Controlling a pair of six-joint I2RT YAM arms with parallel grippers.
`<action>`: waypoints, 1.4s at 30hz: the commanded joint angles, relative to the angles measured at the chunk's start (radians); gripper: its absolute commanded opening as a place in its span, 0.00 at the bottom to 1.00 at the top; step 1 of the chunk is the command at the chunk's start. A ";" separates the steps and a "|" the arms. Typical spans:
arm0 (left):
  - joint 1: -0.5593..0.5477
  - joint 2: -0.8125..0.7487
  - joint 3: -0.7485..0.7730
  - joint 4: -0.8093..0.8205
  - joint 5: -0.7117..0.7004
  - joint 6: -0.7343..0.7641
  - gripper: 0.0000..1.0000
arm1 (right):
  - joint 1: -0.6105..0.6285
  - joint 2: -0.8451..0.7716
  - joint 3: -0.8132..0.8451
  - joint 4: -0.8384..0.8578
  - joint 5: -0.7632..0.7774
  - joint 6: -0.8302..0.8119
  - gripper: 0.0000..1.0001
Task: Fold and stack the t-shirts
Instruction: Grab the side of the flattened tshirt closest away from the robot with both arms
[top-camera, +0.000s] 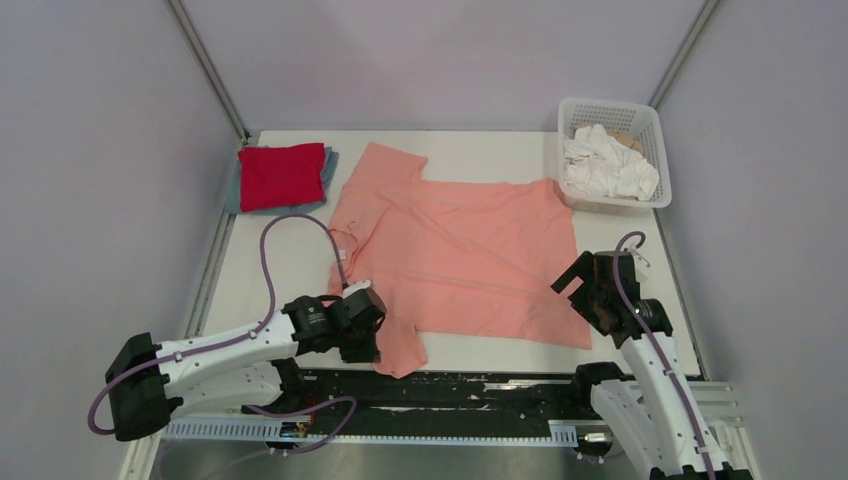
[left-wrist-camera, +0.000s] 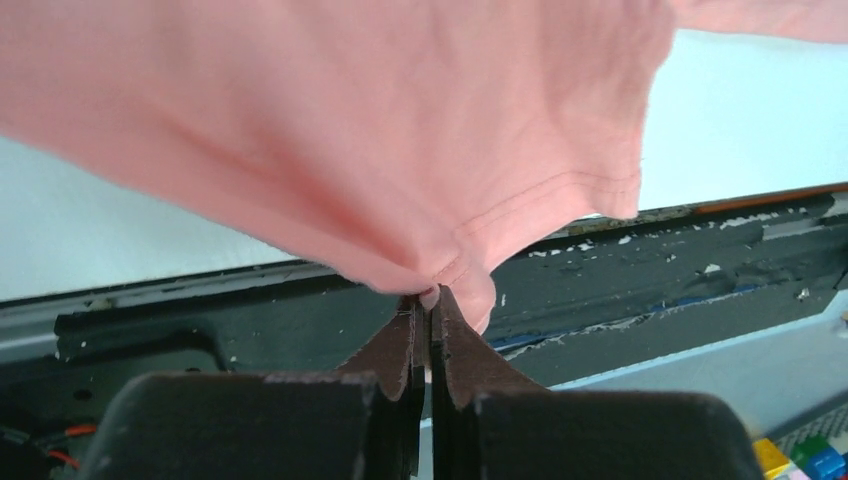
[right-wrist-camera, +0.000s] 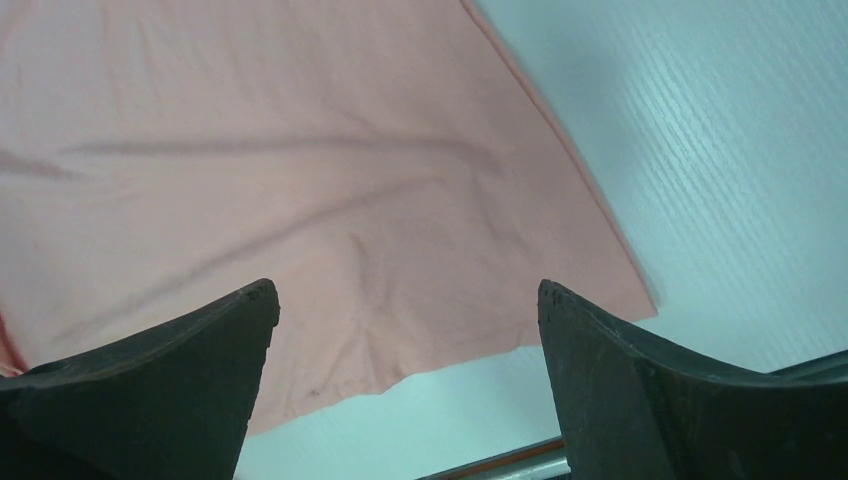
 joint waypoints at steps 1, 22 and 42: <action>-0.004 -0.007 0.022 0.100 0.001 0.116 0.00 | -0.003 0.013 -0.003 -0.079 -0.052 0.083 1.00; 0.008 -0.002 0.016 0.097 -0.073 0.154 0.00 | -0.003 -0.040 -0.228 0.036 -0.031 0.206 0.78; 0.021 -0.047 0.034 0.067 -0.085 0.170 0.00 | -0.003 -0.060 -0.194 0.072 -0.077 0.148 0.00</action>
